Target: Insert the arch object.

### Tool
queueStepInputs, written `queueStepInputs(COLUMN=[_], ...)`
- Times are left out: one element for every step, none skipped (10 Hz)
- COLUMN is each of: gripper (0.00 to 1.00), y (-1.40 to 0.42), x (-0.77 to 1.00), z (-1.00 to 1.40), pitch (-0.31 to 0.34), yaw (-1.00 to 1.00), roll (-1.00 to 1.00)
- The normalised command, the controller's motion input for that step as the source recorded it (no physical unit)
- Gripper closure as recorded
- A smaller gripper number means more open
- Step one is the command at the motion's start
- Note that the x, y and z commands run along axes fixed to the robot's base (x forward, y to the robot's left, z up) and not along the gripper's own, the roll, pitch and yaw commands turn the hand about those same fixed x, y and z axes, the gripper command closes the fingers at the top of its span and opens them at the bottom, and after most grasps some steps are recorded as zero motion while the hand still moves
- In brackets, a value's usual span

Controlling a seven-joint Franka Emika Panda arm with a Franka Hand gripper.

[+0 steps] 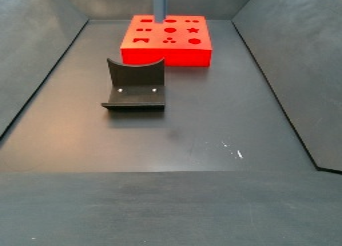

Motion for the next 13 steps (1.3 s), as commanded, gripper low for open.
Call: queueStepInputs(gripper=[1.00, 1.00, 1.00, 1.00, 1.00, 1.00, 1.00, 1.00, 1.00, 1.00, 1.00, 1.00, 1.00], y=[0.10, 0.09, 0.11, 0.11, 0.05, 0.04, 0.04, 0.00, -0.12, -0.19, -0.17, -0.15, -0.12], x=[0.32, 0.42, 0.43, 0.46, 0.48, 0.42, 0.34, 0.21, 0.15, 0.03, 0.01, 0.03, 0.06], z=[-0.18, -0.09, -0.06, -0.03, -0.14, -0.18, -0.18, -0.18, -0.06, 0.00, 0.00, 0.00, 0.00], pitch=[0.000, -0.004, -0.044, -0.030, 0.000, 0.000, 0.000, 0.006, 0.010, 0.000, 0.000, -0.014, -0.027], yaw=[-0.85, -0.75, -0.73, -0.71, -0.71, -0.75, -0.82, -0.88, -0.86, -0.94, -0.95, -0.94, -0.92], roll=[-0.09, -0.19, -0.22, -0.23, -0.16, -0.13, -0.13, -0.10, -0.05, -0.02, -0.04, -0.07, -0.08])
